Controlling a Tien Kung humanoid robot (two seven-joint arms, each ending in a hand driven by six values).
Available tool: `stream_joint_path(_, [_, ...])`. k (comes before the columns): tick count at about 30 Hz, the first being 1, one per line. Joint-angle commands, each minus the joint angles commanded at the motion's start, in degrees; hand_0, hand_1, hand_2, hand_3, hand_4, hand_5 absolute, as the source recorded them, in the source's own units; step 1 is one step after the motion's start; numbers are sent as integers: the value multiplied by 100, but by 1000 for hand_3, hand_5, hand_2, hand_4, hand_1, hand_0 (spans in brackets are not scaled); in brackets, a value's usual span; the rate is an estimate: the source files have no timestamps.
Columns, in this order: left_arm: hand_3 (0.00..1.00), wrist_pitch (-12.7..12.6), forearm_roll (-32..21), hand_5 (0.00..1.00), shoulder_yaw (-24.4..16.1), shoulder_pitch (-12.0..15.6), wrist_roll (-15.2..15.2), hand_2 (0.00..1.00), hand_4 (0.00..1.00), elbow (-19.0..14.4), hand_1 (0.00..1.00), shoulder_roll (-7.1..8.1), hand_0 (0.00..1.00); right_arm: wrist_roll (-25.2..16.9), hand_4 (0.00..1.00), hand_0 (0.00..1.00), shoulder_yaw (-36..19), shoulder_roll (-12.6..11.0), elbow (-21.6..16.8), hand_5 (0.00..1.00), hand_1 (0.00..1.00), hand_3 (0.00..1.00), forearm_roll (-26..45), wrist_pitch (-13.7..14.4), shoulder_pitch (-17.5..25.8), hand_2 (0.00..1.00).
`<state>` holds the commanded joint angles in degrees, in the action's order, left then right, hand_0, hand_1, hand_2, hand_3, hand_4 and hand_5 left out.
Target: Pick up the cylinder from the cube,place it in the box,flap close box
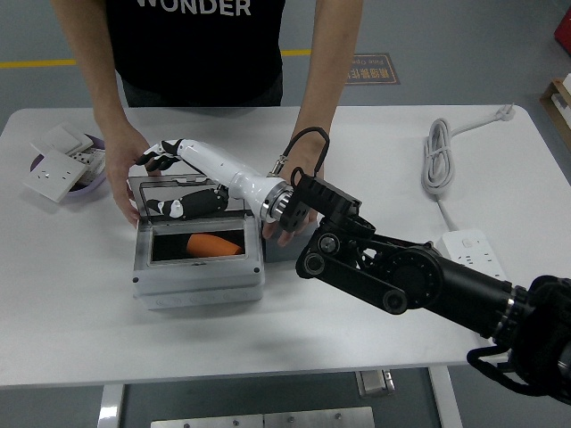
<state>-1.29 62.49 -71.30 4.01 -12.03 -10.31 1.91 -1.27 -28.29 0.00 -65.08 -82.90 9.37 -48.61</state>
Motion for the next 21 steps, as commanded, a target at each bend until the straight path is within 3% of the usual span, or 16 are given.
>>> stream_joint_path(11, [951, 6, 21, 2, -1, -21, 0, 854, 2, 0, 852, 3, 923, -57, 775, 847, 30, -62, 465, 290, 723, 737, 156, 4, -175, 728])
stream_joint_path(21, [951, 1, -10, 2, 7, -15, 11, 854, 2, 0, 852, -2, 923, 12, 774, 845, 314, -508, 196, 297, 723, 735, 140, -17, -72, 729])
